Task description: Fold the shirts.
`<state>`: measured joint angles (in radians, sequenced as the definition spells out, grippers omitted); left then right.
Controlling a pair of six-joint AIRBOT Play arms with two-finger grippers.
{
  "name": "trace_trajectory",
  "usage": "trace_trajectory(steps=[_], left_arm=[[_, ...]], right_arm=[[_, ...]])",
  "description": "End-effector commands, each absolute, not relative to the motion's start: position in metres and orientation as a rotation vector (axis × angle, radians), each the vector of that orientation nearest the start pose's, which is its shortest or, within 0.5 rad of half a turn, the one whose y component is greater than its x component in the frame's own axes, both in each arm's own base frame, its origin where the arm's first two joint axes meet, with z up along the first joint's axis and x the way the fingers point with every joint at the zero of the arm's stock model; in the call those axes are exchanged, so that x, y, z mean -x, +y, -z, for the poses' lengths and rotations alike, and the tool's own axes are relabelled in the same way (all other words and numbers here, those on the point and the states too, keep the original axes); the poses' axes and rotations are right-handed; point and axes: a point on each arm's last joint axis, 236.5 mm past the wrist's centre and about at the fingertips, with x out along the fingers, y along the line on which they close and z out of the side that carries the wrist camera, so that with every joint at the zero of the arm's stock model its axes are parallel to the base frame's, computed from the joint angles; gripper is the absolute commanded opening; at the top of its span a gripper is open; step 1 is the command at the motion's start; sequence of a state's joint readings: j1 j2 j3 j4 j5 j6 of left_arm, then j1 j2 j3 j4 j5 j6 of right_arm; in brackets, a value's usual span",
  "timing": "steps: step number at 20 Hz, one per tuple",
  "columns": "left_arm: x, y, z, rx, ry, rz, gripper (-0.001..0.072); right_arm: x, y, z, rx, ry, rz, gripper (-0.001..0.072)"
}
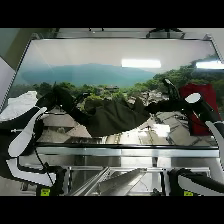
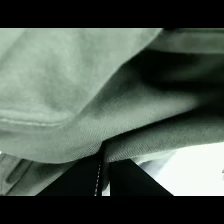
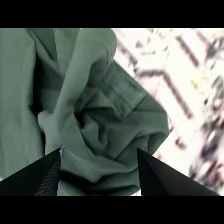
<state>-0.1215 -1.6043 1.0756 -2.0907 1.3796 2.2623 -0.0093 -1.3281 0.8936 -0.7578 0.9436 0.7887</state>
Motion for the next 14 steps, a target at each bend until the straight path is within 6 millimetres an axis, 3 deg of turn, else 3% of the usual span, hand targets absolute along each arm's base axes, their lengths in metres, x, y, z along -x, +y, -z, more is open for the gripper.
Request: trace_trajectory(steps=[1,5,6,7,8,10,14], left_arm=[[-0.279,-0.152,0.091,-0.007,1.673,0.942,0.002],[-0.277,-0.152,0.09,0.013,1.692,0.924,0.002],[-0.276,-0.152,0.089,0.024,1.702,0.911,0.002],[-0.276,-0.151,0.085,0.03,1.704,0.904,0.002],[-0.276,-0.15,0.076,0.034,1.692,0.895,0.002],[-0.286,-0.142,0.05,0.046,1.616,0.85,0.002],[-0.307,-0.111,-0.036,0.121,1.347,0.7,0.002]], right_arm=[[-0.386,0.14,0.025,-0.124,1.027,-0.697,0.0518],[-0.357,0.17,0.061,-0.149,1.175,-0.806,0.0408],[-0.354,0.176,0.065,-0.156,1.187,-0.822,0.0186],[-0.355,0.178,0.063,-0.156,1.175,-0.831,0.0022],[-0.36,0.178,0.054,-0.154,1.15,-0.838,0.0022],[-0.378,0.167,0.017,-0.143,1.067,-0.835,0.0021],[-0.415,0.121,-0.107,-0.121,0.793,-0.721,0.0021]])
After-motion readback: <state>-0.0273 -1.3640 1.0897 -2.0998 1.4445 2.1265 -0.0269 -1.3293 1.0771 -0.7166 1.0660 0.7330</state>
